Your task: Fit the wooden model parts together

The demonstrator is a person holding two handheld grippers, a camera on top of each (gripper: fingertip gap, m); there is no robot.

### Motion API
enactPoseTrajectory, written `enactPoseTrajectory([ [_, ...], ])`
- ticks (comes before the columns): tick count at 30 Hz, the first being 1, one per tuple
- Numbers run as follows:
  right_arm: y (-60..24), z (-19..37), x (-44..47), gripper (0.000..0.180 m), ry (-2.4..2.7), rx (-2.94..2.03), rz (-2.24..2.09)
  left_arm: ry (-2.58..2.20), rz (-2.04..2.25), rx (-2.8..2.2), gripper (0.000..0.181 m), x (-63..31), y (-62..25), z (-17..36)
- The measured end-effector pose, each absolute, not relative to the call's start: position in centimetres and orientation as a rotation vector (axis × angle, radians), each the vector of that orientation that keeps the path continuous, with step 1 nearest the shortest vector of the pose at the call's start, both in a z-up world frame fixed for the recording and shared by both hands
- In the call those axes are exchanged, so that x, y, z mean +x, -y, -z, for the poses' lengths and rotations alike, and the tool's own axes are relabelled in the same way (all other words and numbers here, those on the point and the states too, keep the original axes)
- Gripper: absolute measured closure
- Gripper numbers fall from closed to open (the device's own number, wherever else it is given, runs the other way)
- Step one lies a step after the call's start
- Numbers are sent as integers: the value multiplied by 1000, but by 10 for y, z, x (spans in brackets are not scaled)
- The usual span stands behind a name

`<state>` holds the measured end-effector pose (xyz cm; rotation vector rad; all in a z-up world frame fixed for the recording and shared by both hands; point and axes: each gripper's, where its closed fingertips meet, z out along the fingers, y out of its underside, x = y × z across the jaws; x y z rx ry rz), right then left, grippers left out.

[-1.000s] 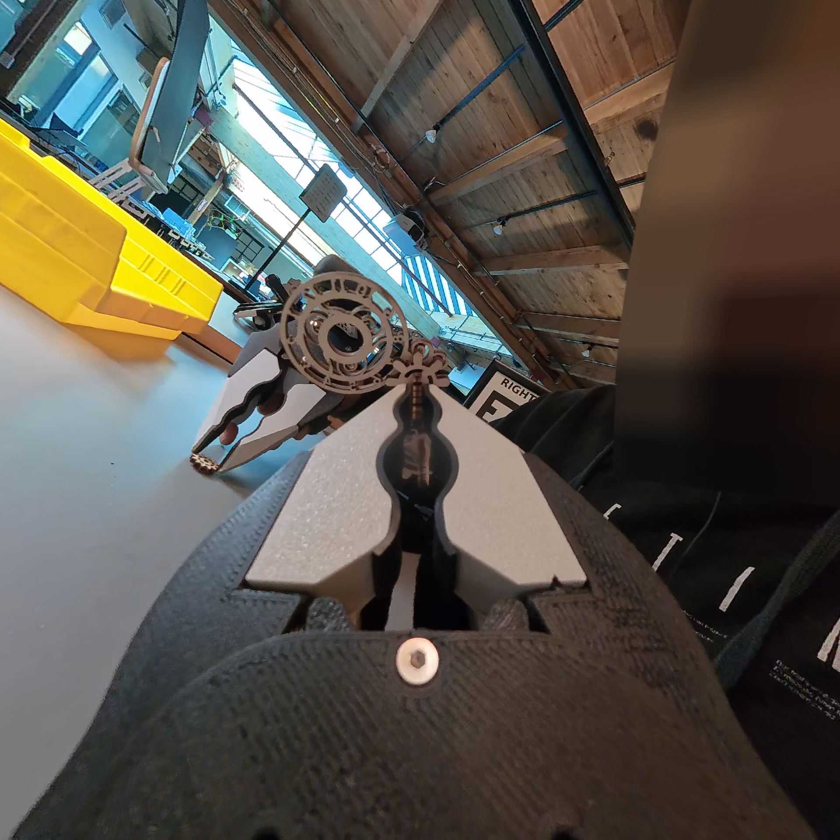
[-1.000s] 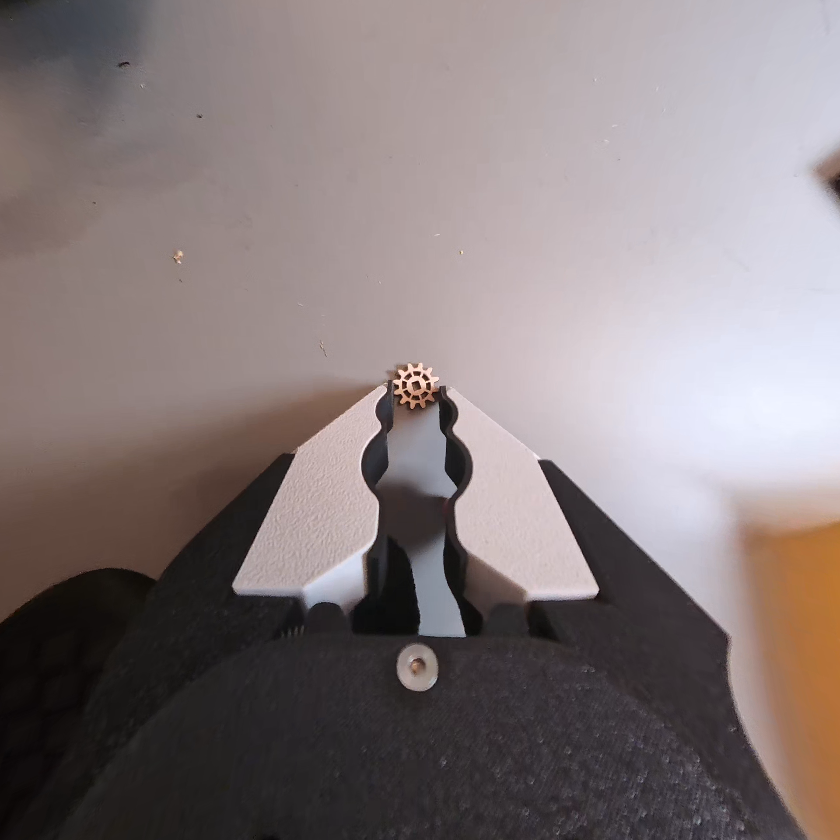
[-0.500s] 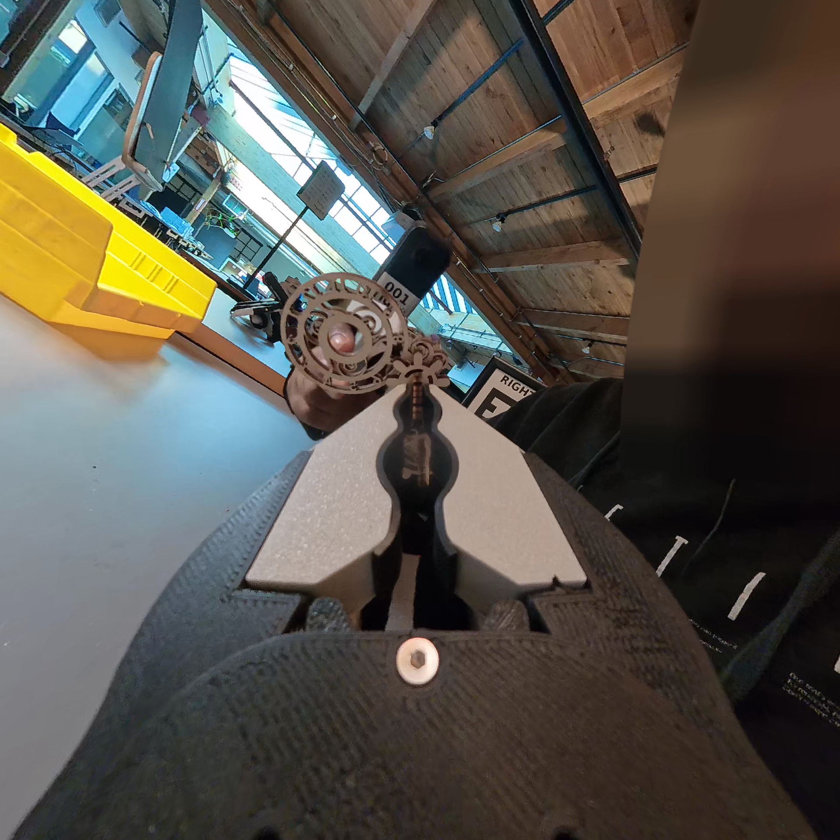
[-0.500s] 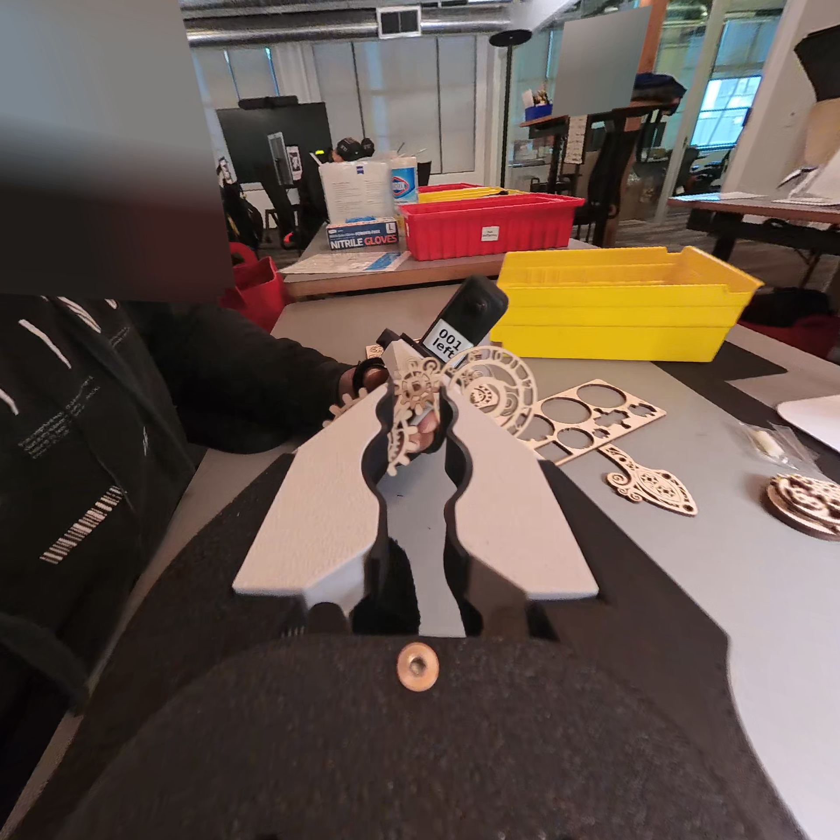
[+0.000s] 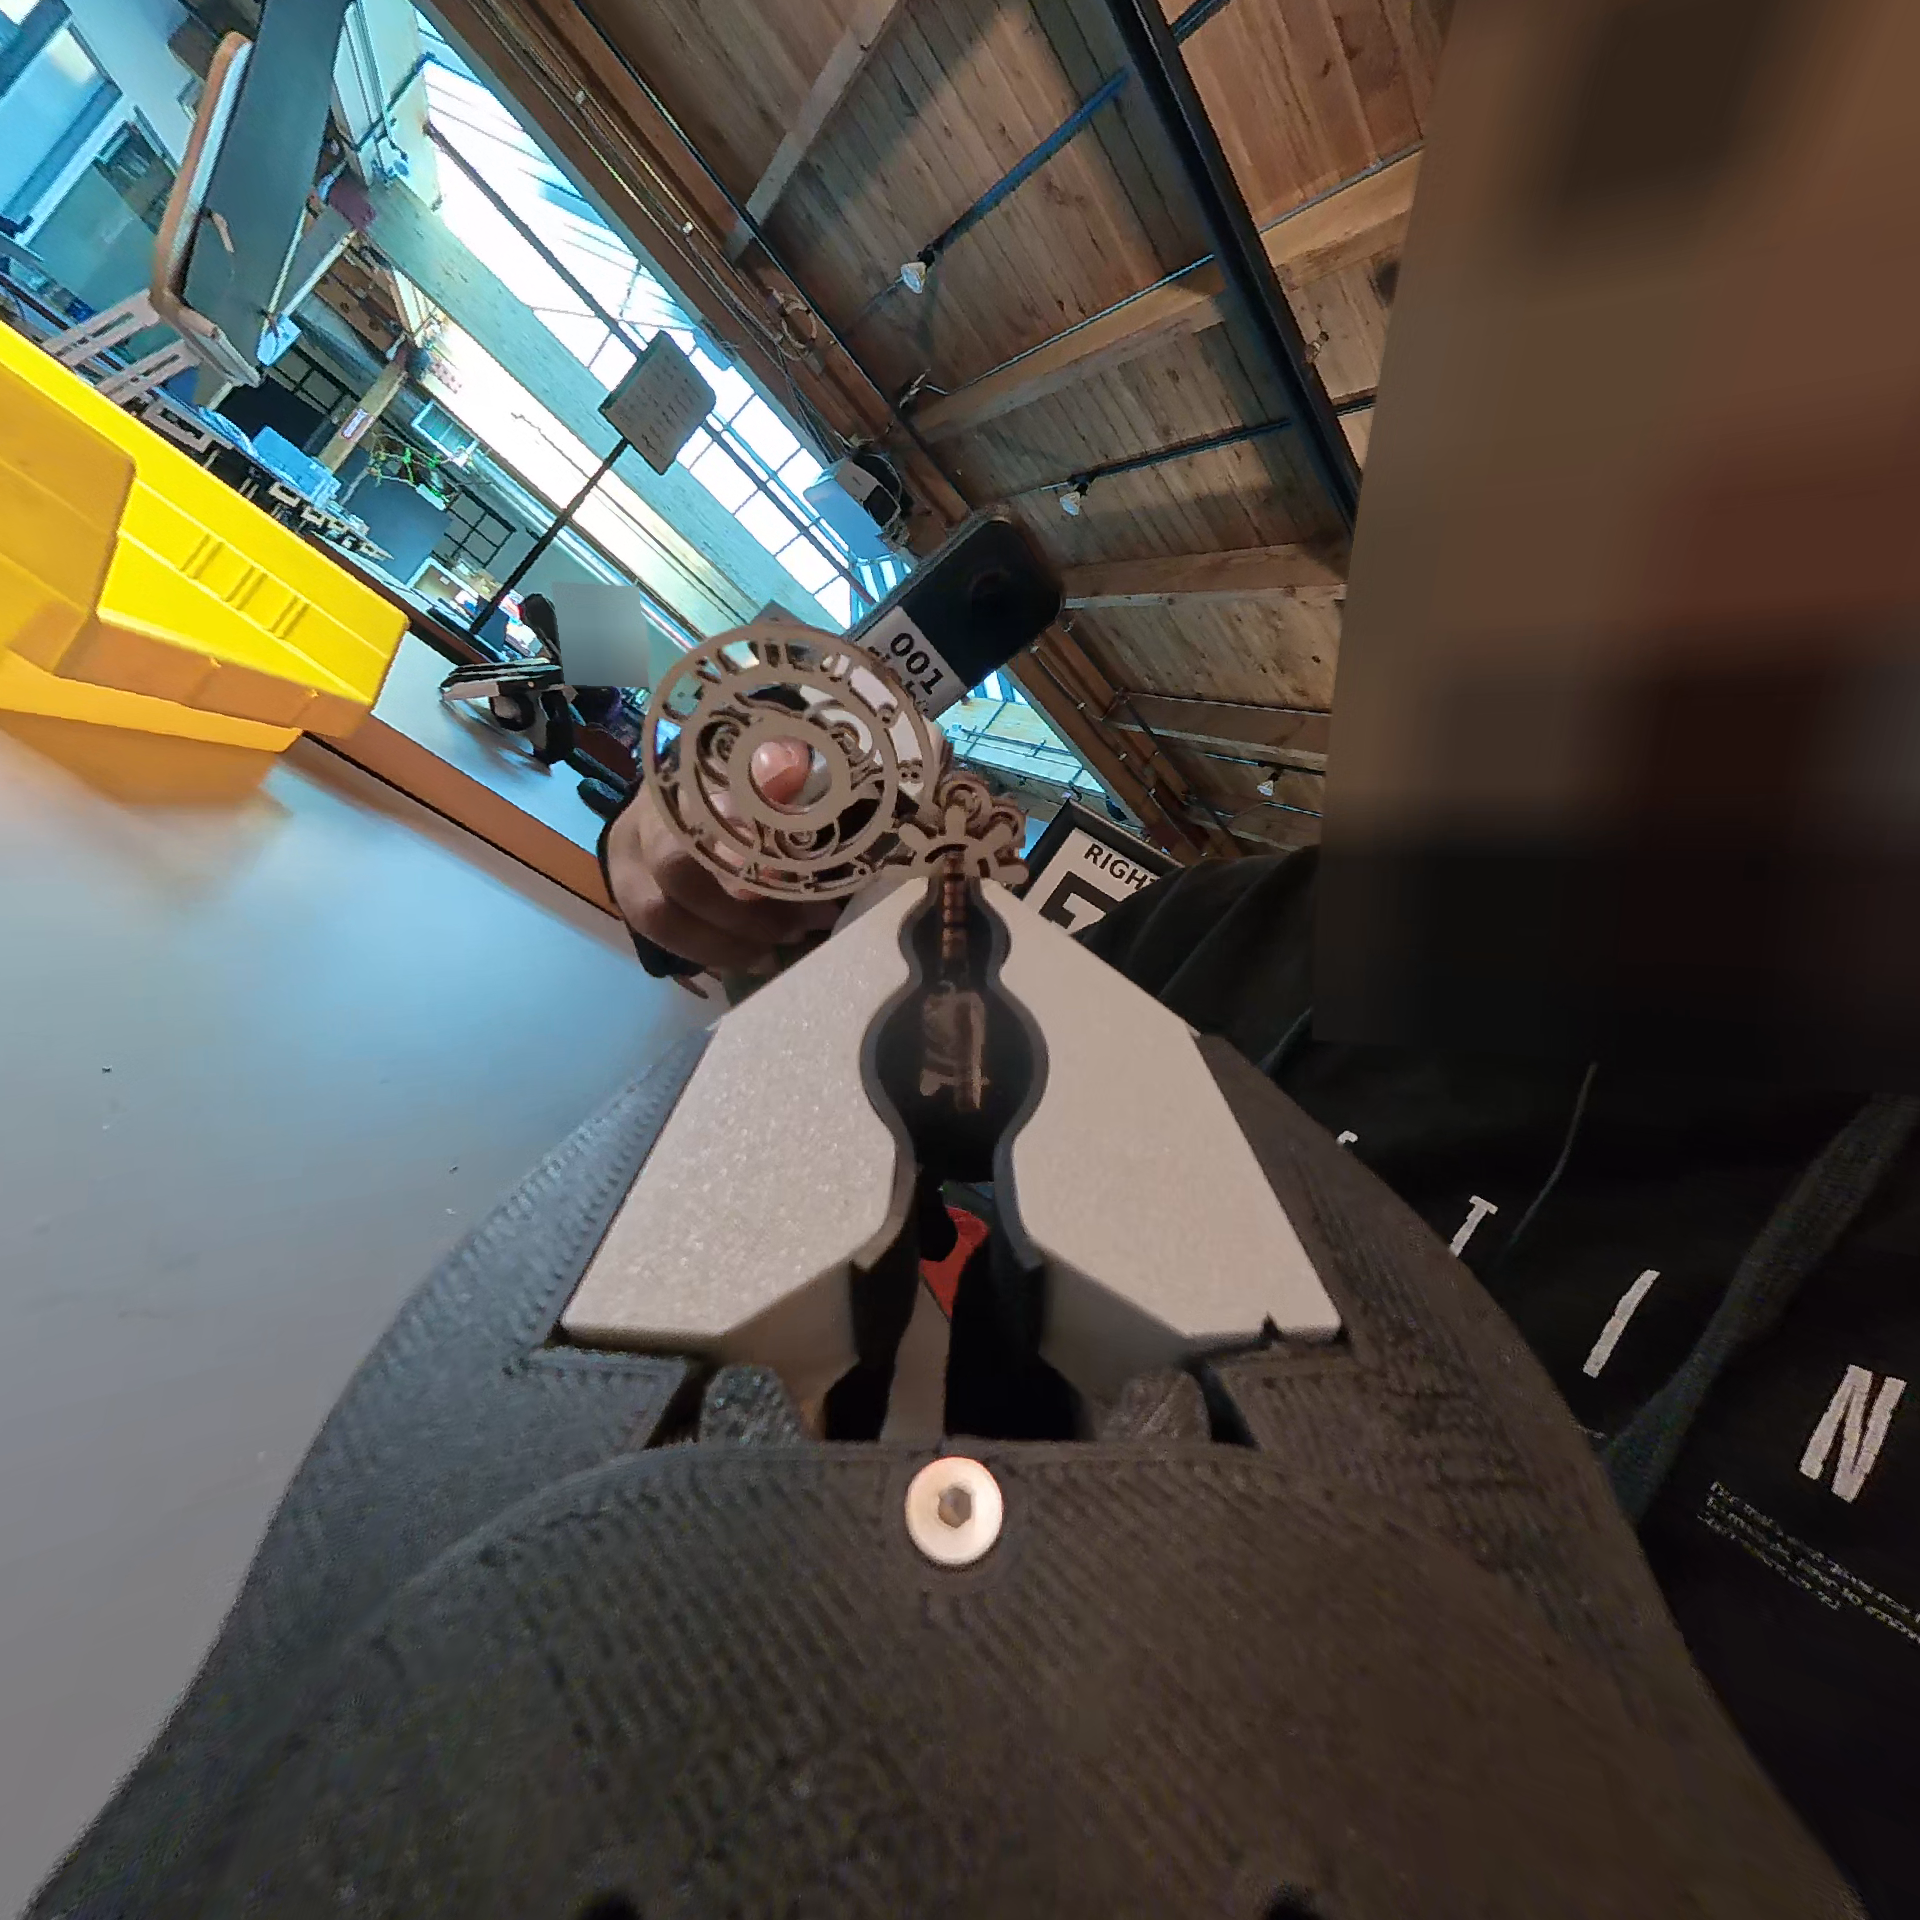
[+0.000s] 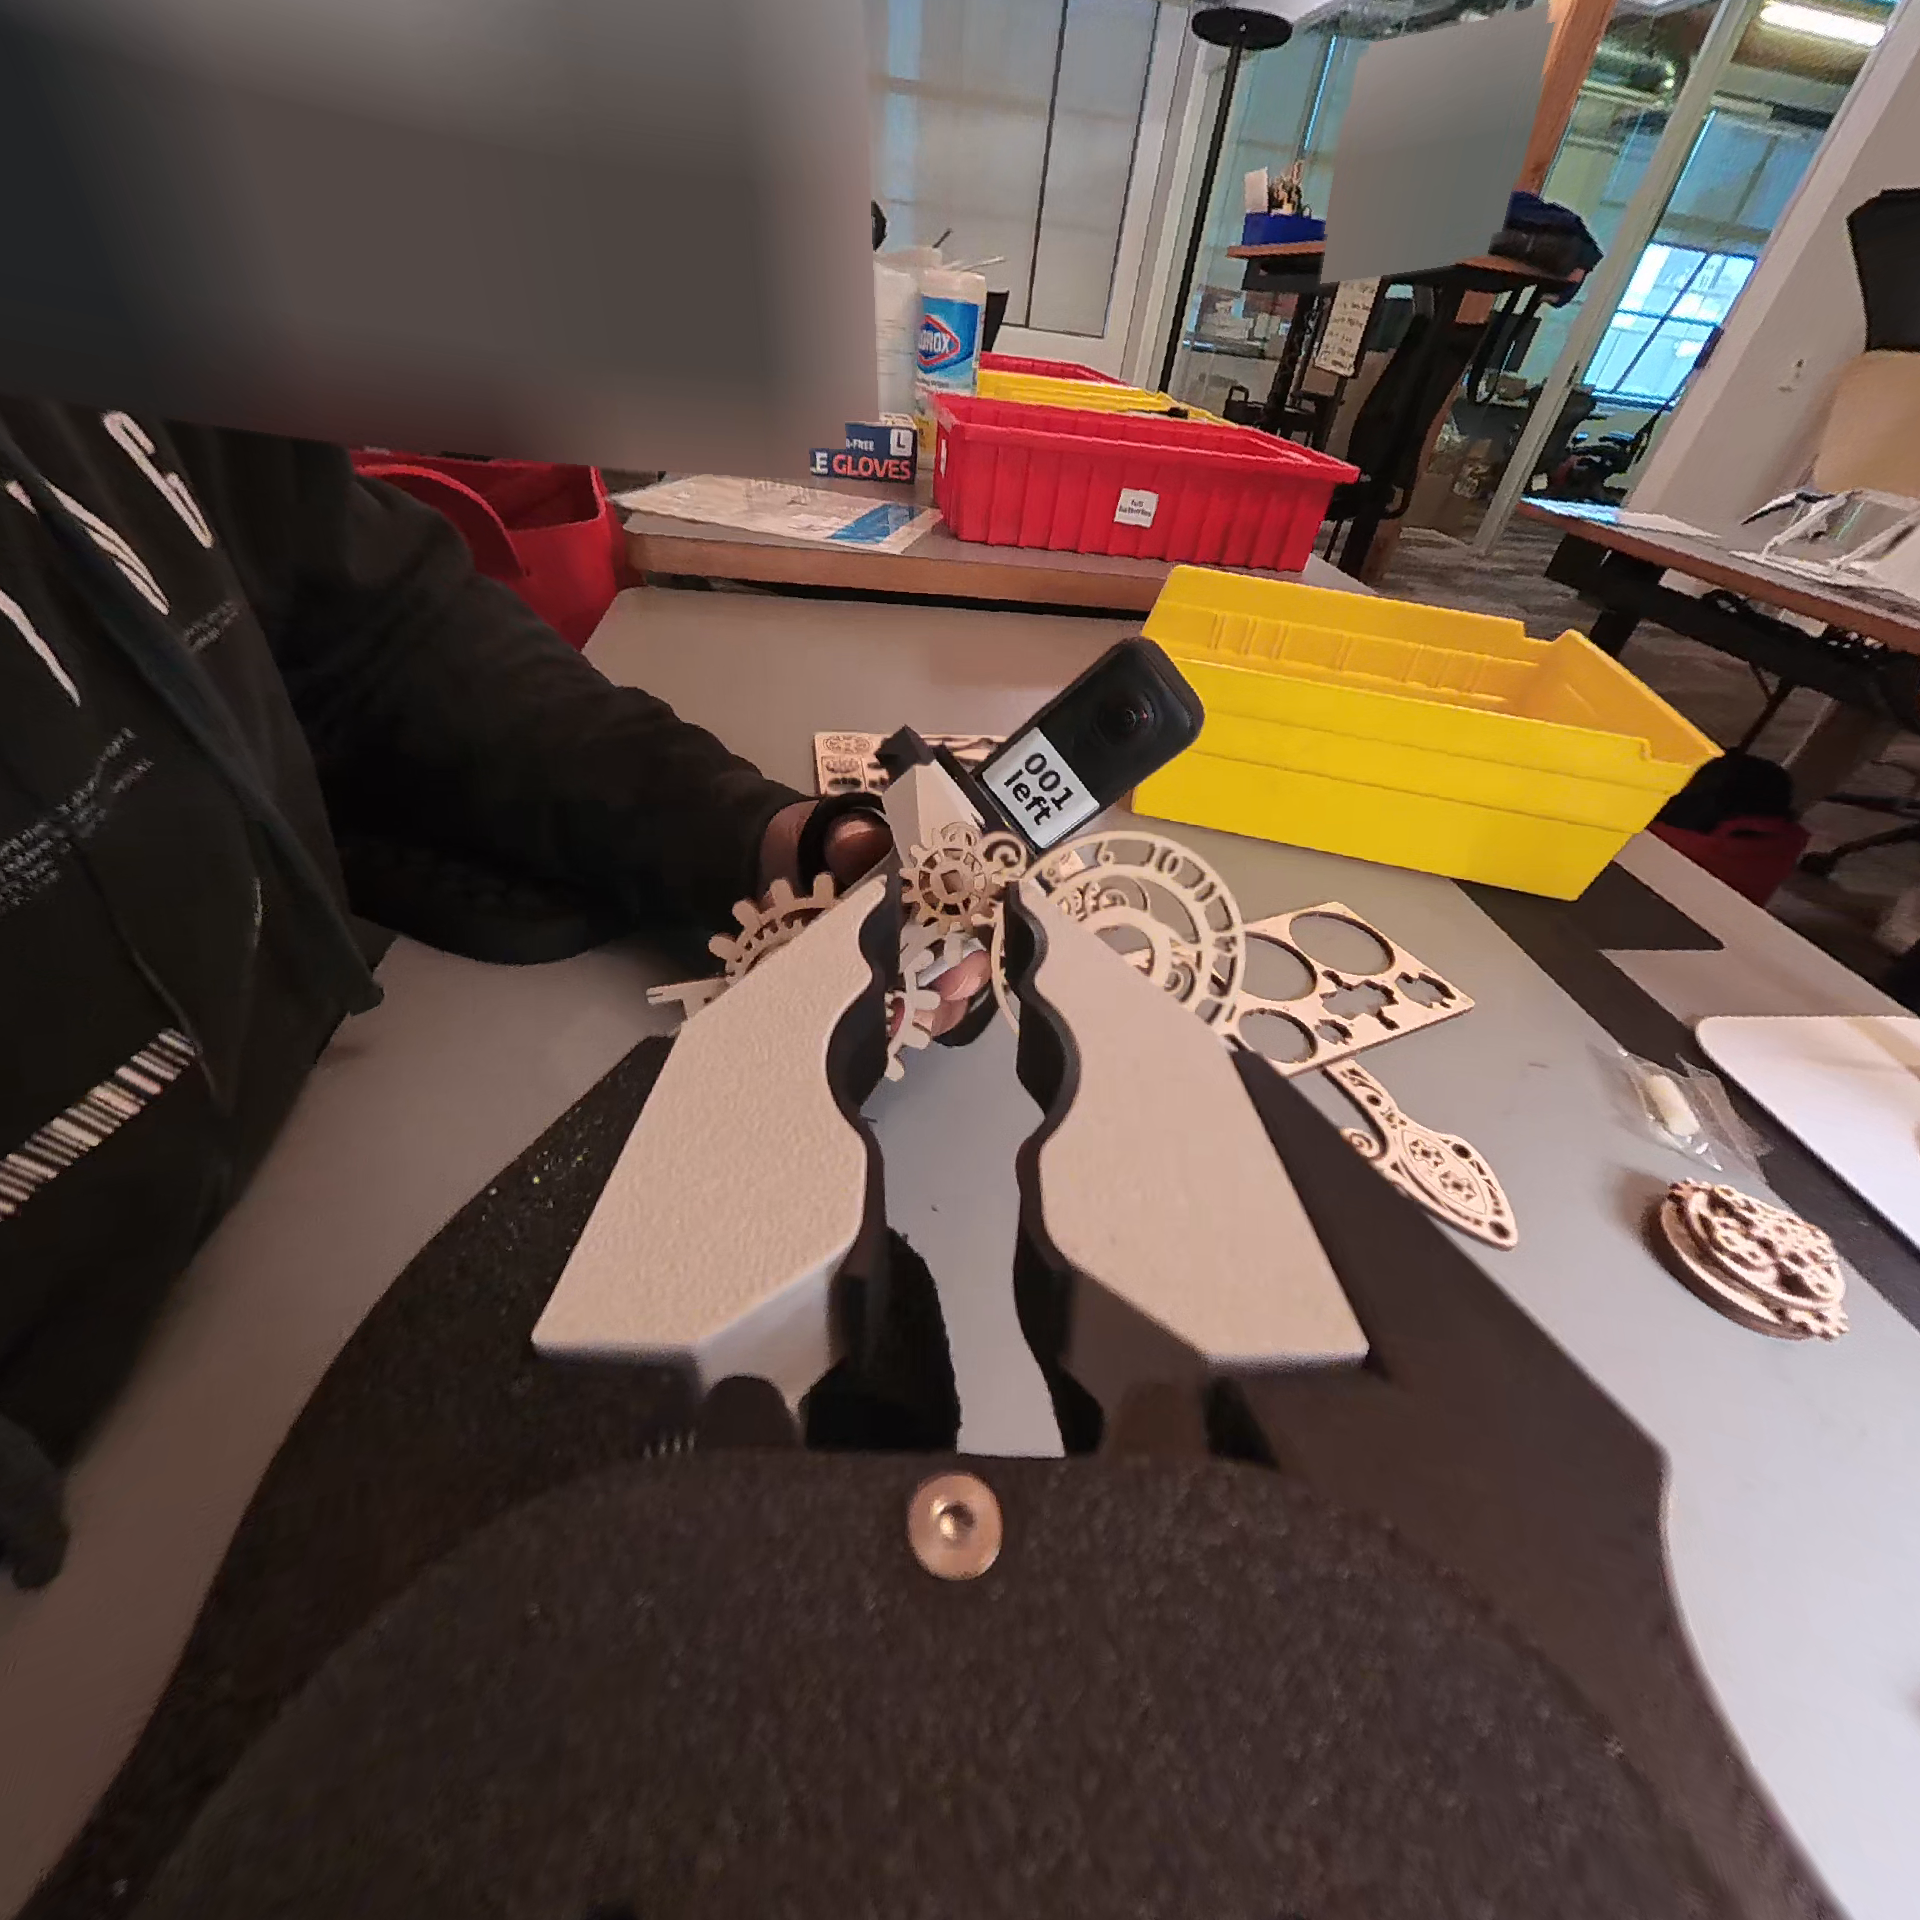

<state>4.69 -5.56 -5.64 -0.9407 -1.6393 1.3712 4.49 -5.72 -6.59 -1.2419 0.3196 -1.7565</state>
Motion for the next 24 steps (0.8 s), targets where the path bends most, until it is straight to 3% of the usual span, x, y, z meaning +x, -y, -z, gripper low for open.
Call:
enactPoseTrajectory([
  [24, 72, 46, 45, 163, 1984, -611, -940, -359, 1950, -1096, 180, 42, 73, 52],
])
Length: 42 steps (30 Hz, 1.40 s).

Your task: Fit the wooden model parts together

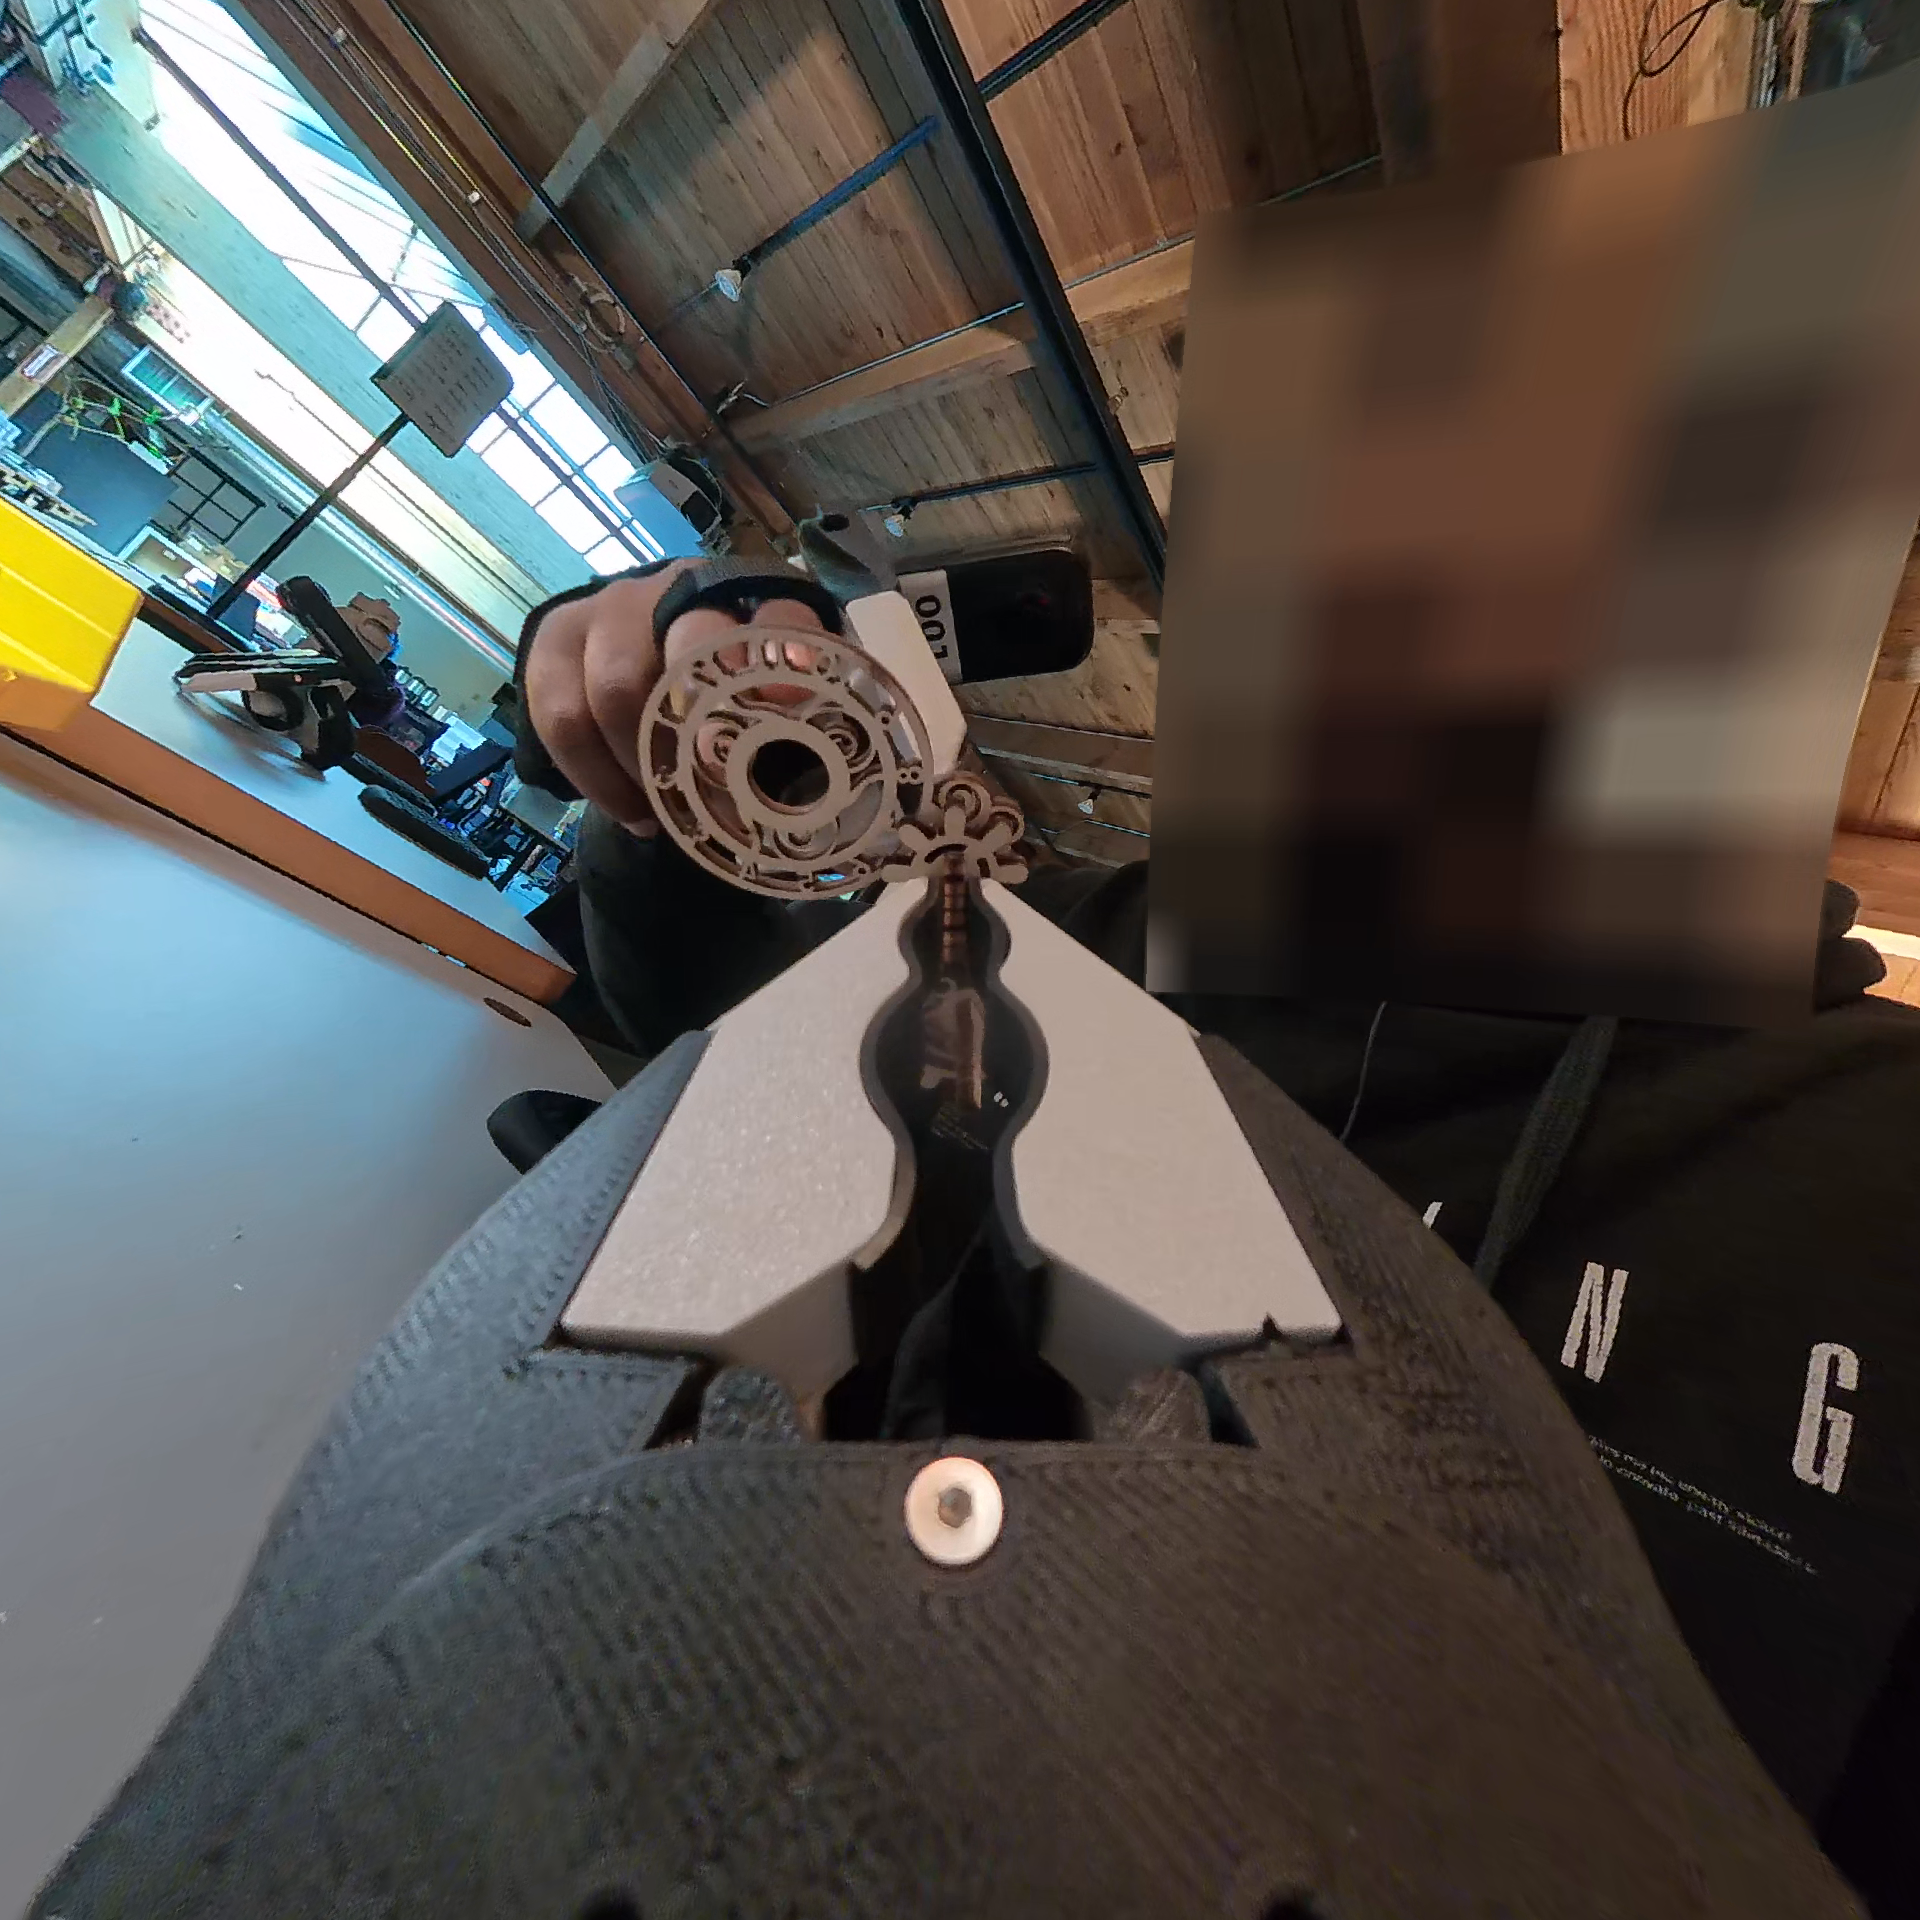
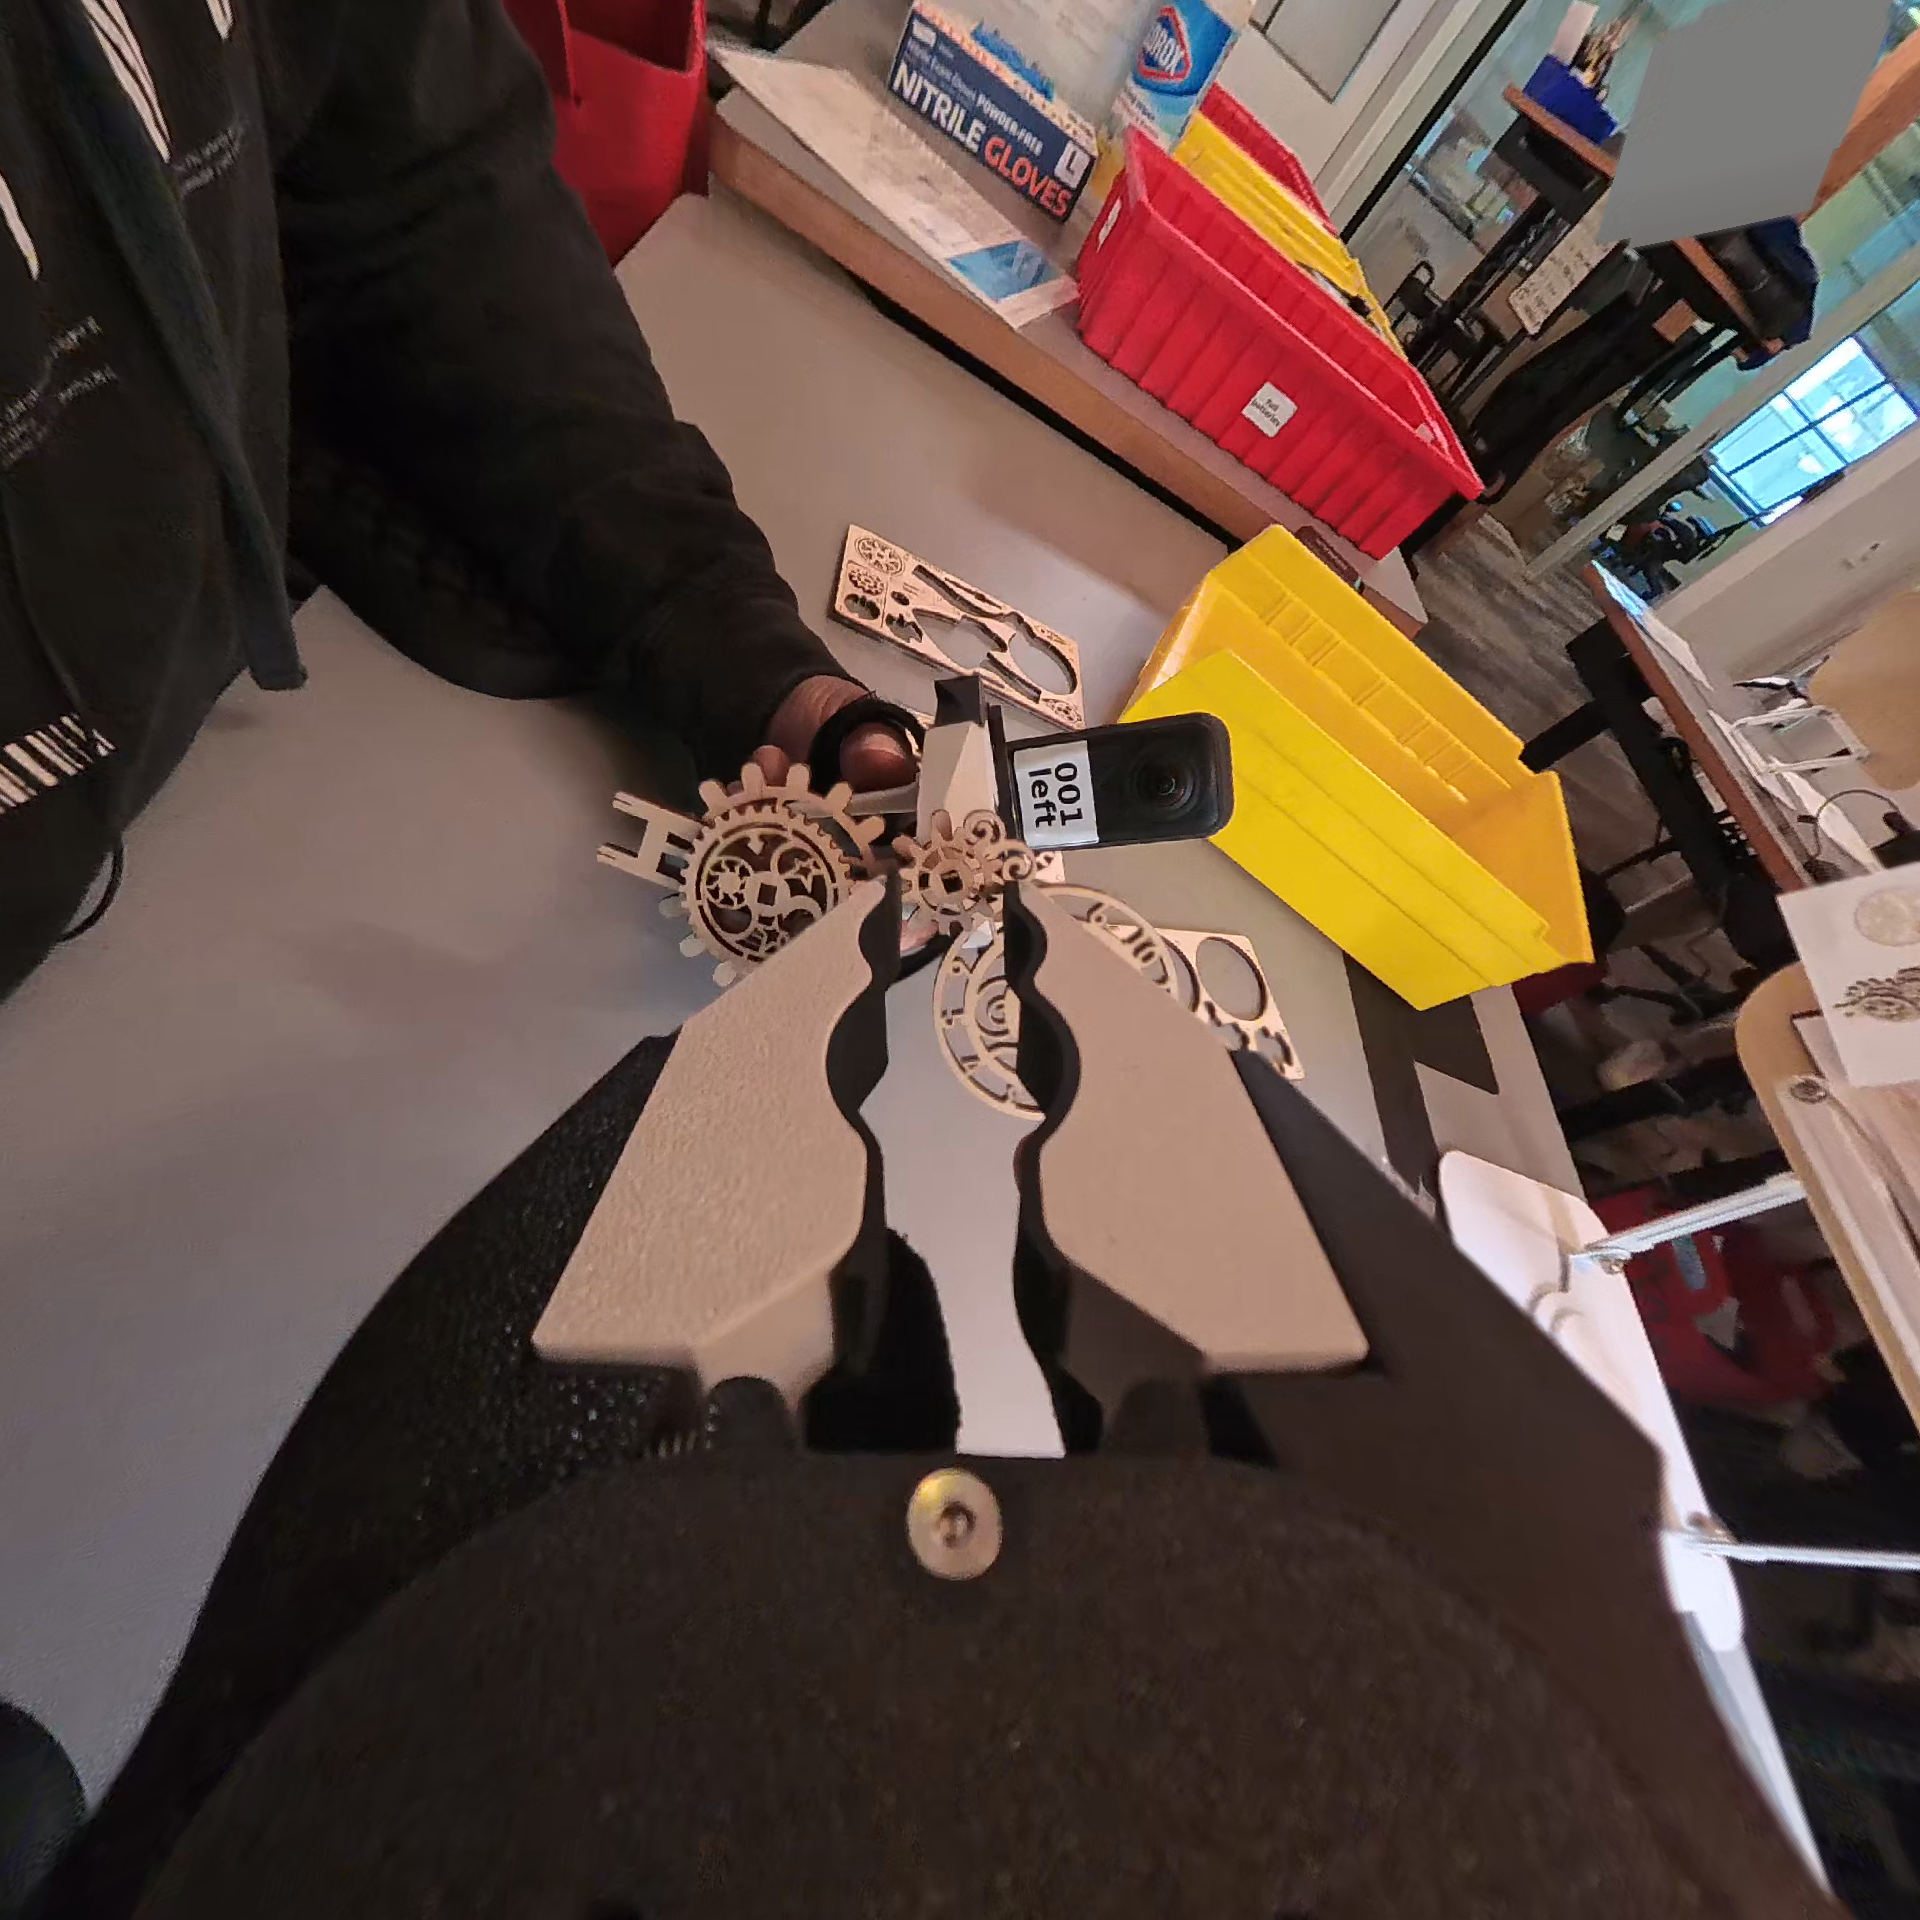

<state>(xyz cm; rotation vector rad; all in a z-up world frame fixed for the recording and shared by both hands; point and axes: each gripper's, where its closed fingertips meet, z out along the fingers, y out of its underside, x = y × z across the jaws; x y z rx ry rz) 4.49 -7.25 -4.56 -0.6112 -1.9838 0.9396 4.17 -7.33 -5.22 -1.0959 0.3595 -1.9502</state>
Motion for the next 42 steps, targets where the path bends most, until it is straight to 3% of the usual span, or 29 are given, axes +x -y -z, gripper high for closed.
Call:
enactPoseTrajectory([
  [15, 66, 49, 45, 163, 1956, -726, -1022, -356, 1852, -1150, 179, 42, 69, 54],
  [29, 42, 82, 51, 171, 1550, -1338, -1713, -377, 1399, -1452, 179, 49, 46, 78],
  [42, 40, 91, 53, 168, 1698, -1212, -1463, -432, 1335, -1542, 179, 55, 45, 91],
])
